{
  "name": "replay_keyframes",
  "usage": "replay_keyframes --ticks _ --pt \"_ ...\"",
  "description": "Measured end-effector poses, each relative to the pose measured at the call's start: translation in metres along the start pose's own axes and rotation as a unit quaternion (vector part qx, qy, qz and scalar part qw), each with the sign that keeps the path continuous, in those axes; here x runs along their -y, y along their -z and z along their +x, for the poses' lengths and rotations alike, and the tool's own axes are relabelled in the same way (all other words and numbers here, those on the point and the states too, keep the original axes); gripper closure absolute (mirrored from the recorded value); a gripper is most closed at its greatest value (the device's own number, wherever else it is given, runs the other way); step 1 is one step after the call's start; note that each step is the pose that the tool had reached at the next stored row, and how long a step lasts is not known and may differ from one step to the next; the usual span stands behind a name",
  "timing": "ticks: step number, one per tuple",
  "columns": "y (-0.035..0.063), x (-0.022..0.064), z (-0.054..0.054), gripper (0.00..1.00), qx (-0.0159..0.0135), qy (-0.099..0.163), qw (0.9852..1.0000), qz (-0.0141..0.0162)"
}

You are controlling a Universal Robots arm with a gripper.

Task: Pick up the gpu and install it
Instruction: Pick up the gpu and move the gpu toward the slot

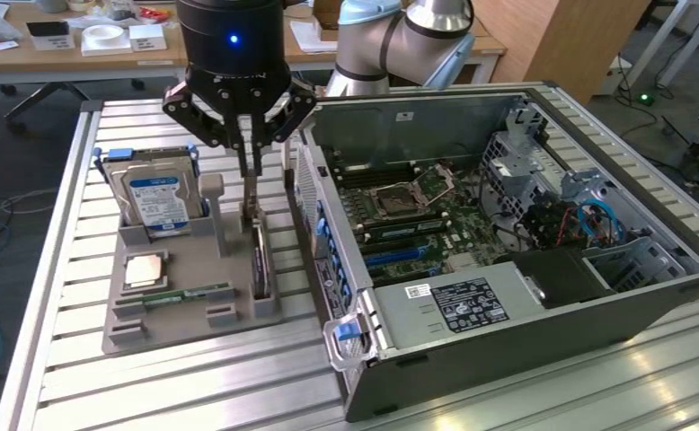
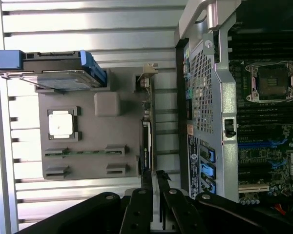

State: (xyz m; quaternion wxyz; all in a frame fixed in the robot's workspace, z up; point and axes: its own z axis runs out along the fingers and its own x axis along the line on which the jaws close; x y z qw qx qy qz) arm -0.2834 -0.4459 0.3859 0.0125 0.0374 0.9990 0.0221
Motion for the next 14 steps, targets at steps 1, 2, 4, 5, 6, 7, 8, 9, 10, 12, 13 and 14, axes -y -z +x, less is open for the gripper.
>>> replay_keyframes --ticks 1,2,4,5,6,7,8,9,10,12,13,14 --pt "0.0000 0.0000 0.0000 0.83 0.0000 0.000 1.0000 0.0000" --pt "0.0000 0.0000 0.0000 0.77 0.0000 0.000 1.0000 0.0000" --pt "0.0000 0.0000 0.0000 0.65 0.0000 0.000 1.0000 0.0000" --pt "0.0000 0.0000 0.0000 0.65 0.0000 0.000 1.0000 0.0000" --pt "0.0000 0.0000 0.0000 0.58 0.0000 0.000 1.0000 0.0000" --pt "0.0000 0.0000 0.0000 0.58 0.0000 0.000 1.0000 0.0000" --pt "0.0000 0.0000 0.0000 0.58 0.0000 0.000 1.0000 0.0000" --pt "0.0000 0.0000 0.0000 0.58 0.0000 0.000 1.0000 0.0000" --pt "-0.0001 0.0000 0.0000 0.58 0.0000 0.000 1.0000 0.0000" --pt "-0.0021 0.0001 0.0001 0.58 0.0001 0.000 1.0000 -0.0001" --pt "-0.0039 0.0002 0.0001 0.58 0.0000 0.000 1.0000 0.0000" --pt "-0.0057 0.0003 0.0002 0.58 0.0000 0.000 1.0000 0.0000"
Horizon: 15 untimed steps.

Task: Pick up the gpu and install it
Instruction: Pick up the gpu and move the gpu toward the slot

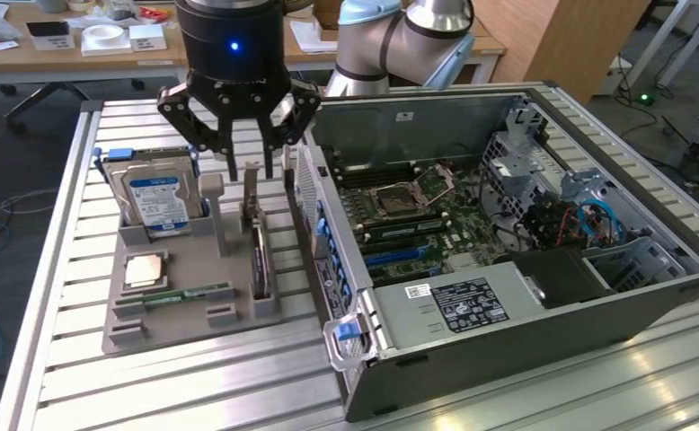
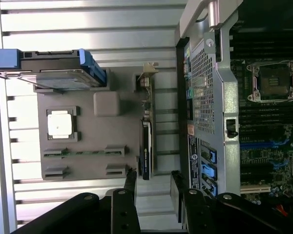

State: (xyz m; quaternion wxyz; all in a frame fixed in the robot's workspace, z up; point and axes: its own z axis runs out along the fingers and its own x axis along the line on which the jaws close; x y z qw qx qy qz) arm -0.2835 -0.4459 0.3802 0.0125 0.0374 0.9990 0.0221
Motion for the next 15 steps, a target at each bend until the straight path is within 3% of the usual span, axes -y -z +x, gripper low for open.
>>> replay_keyframes --ticks 15 --pt "-0.0162 0.0007 0.000 0.58 0.0000 0.000 1.0000 0.0000"
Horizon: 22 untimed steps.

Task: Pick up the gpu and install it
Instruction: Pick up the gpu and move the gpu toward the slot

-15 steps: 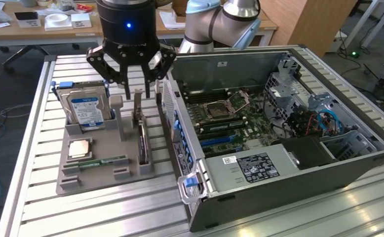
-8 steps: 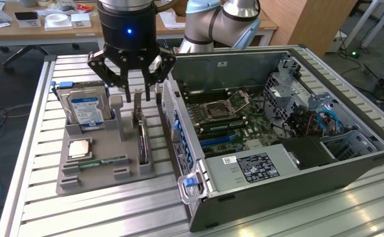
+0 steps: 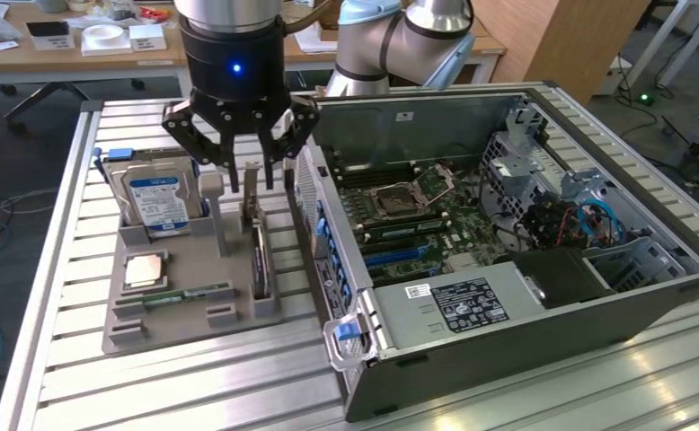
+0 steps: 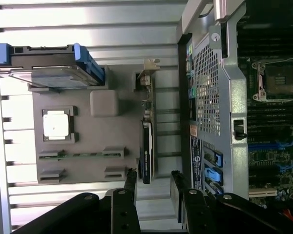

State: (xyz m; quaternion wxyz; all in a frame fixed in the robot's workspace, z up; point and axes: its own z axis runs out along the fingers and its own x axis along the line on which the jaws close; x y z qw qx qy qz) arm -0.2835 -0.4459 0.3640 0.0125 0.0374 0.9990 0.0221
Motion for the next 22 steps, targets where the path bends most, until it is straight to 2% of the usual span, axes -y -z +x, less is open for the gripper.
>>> replay_keyframes --ticks 22 --pt "-0.0398 0.0018 0.001 0.58 0.0000 0.000 1.0000 0.0000"
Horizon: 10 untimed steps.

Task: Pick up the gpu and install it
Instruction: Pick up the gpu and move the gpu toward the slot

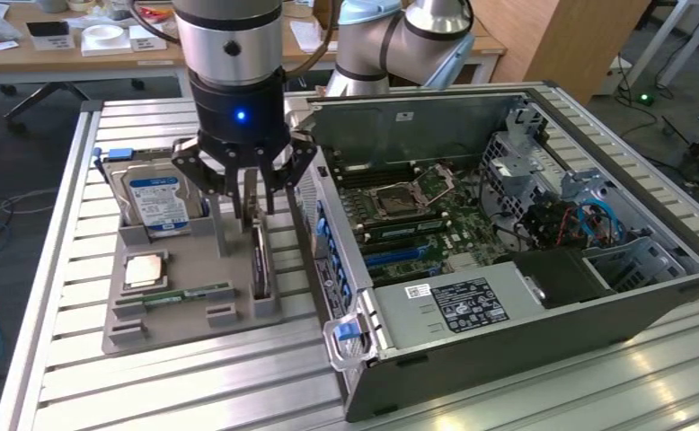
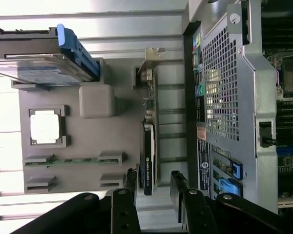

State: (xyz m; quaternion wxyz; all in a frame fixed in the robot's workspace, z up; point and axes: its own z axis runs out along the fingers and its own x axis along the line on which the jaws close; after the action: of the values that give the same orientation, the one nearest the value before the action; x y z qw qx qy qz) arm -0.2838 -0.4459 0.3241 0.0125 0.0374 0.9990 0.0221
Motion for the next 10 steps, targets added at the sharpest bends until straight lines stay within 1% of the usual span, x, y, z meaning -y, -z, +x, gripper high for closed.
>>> replay_keyframes --ticks 10 --pt "-0.0144 0.0007 0.001 0.58 0.0000 0.000 1.0000 0.0000"
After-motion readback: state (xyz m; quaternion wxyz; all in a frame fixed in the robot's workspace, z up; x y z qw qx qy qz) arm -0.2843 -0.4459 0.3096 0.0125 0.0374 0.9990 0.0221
